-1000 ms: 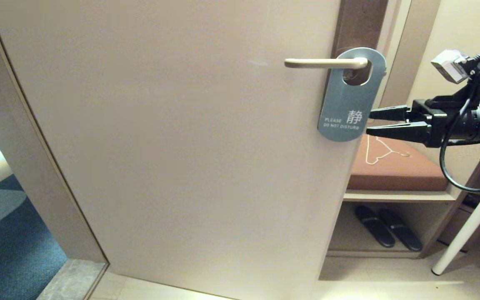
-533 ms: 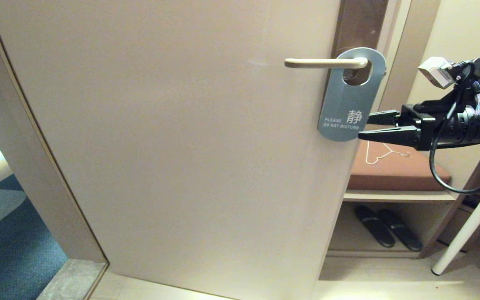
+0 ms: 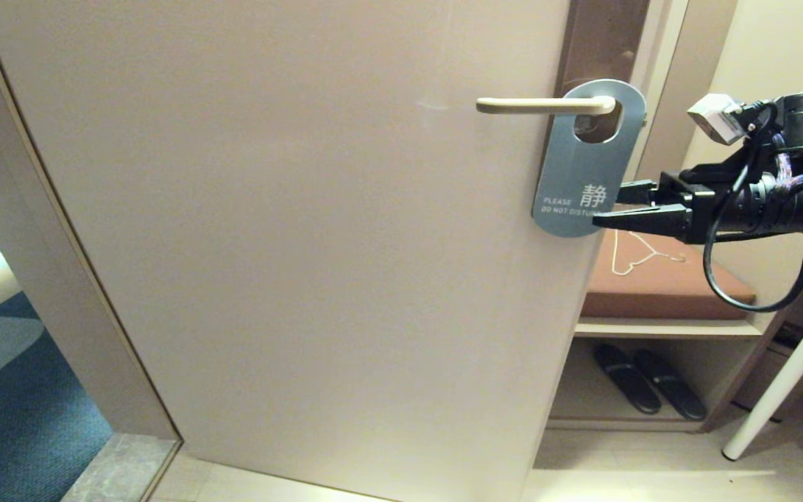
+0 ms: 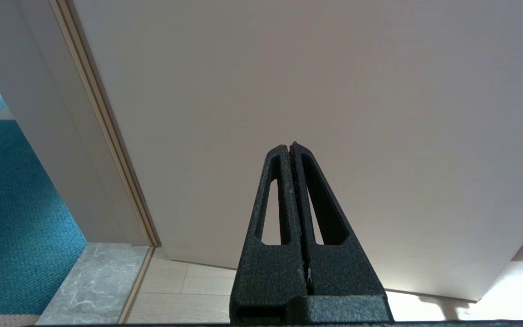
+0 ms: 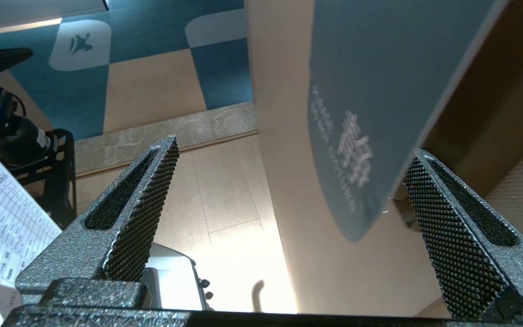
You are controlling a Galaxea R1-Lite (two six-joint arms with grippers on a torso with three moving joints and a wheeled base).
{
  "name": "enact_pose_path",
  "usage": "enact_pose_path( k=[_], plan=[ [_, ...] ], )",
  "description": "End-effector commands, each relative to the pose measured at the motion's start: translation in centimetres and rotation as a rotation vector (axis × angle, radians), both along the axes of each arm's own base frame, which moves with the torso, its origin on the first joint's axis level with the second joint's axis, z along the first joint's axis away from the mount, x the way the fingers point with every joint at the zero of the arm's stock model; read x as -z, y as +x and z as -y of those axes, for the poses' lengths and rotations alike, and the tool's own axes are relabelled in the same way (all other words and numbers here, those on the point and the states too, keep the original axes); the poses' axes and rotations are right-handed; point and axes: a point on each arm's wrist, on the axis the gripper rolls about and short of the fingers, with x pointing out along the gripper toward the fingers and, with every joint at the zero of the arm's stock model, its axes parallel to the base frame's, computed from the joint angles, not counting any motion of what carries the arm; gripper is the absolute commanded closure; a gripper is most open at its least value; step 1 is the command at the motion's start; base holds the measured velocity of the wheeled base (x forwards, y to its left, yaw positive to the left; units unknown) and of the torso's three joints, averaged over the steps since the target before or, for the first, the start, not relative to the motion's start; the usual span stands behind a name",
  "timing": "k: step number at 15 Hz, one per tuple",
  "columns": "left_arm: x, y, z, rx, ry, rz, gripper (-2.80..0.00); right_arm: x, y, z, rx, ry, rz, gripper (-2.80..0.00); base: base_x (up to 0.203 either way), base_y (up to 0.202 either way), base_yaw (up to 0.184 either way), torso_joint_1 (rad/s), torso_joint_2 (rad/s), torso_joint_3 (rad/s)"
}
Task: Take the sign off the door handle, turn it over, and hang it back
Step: Take down the sign
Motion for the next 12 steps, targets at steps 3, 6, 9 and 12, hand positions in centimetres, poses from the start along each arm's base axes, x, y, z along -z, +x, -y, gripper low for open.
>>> enact_pose_path(
  k=[3, 6, 9, 12],
  plan=[
    [0.0, 0.0, 0.0, 0.000, 0.000, -0.001, 0.00, 0.8, 1.0, -0.1, -0.026, 0.013, -0.015, -2.80, 0.000, 0.000, 0.000, 0.000, 0.00, 0.000],
    [0.0, 0.0, 0.0, 0.000, 0.000, -0.001, 0.00, 0.7, 1.2, -0.4, -0.054, 0.024, -0.013, -2.80, 0.000, 0.000, 0.000, 0.000, 0.00, 0.000],
    [0.0, 0.0, 0.0, 0.000, 0.000, -0.001, 0.00, 0.6, 1.1, -0.7, -0.065, 0.025, -0.010, -2.80, 0.000, 0.000, 0.000, 0.000, 0.00, 0.000],
    [0.0, 0.0, 0.0, 0.000, 0.000, -0.001, 0.00, 0.5, 1.1, -1.3, -0.083, 0.026, -0.007, -2.80, 0.000, 0.000, 0.000, 0.000, 0.00, 0.000]
  ],
)
